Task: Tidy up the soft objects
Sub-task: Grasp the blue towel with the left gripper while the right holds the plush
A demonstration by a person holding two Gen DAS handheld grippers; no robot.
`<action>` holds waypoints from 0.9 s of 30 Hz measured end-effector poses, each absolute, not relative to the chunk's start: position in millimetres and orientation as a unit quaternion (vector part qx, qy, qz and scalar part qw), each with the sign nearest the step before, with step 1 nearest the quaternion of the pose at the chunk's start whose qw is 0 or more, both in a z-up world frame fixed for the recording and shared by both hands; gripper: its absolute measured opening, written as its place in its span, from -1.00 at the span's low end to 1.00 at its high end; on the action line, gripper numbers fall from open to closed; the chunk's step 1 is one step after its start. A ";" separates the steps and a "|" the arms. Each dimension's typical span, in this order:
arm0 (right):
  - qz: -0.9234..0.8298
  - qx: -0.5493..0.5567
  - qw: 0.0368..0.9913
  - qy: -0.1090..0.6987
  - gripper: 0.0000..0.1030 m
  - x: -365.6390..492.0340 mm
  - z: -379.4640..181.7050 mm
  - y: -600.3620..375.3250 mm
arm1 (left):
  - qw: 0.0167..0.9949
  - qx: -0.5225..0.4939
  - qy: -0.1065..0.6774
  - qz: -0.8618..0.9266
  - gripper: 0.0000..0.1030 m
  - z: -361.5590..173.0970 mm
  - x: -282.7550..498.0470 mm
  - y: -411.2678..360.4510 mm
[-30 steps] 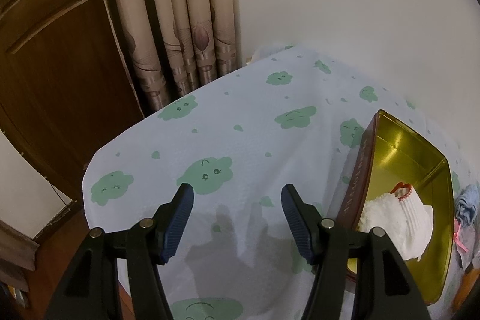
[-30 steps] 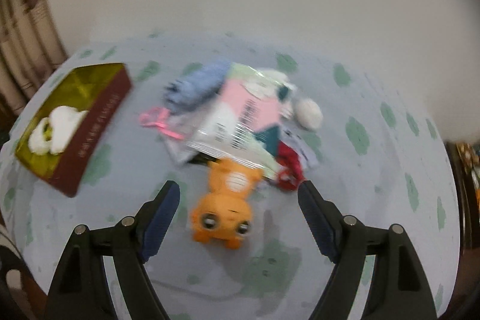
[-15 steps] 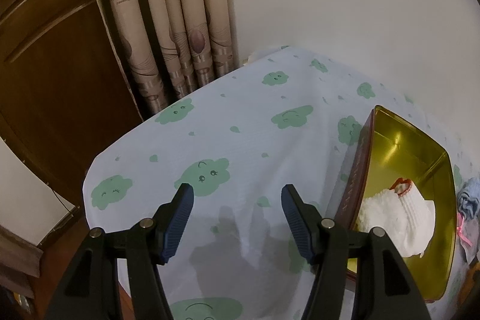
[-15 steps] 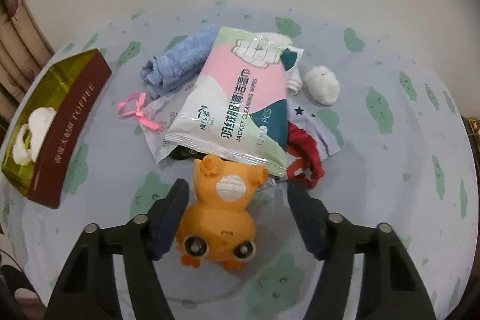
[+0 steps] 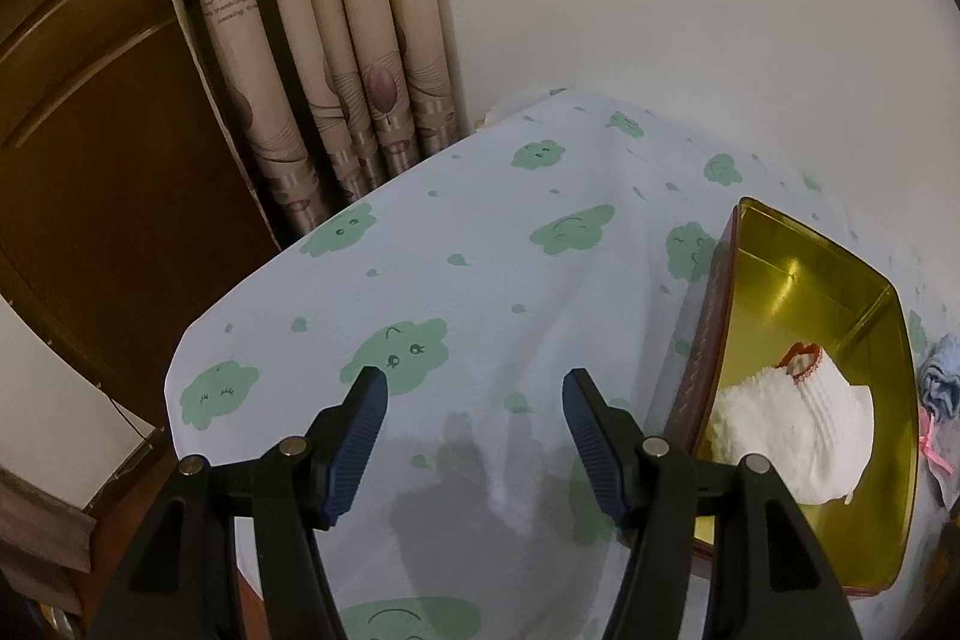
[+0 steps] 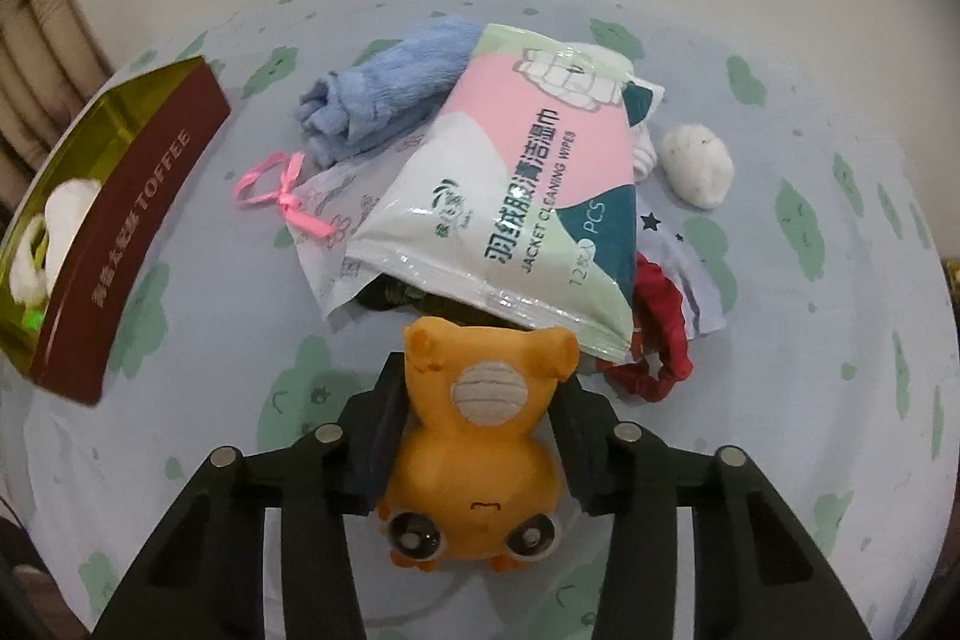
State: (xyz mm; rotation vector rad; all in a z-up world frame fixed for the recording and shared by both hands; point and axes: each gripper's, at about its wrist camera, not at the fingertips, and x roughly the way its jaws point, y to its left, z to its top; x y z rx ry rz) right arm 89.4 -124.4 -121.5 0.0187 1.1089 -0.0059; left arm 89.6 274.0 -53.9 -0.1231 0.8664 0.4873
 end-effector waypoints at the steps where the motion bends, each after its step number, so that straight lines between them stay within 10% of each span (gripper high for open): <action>1: -0.002 0.005 0.852 0.523 -0.25 86.1 -120.0 -124.2 | 0.877 -0.058 0.415 0.234 0.21 -53.9 89.7 273.8; 27: -0.121 0.037 0.894 0.429 -0.26 58.6 -125.9 -259.0 | 0.908 0.000 0.377 0.182 0.21 -33.3 87.7 224.2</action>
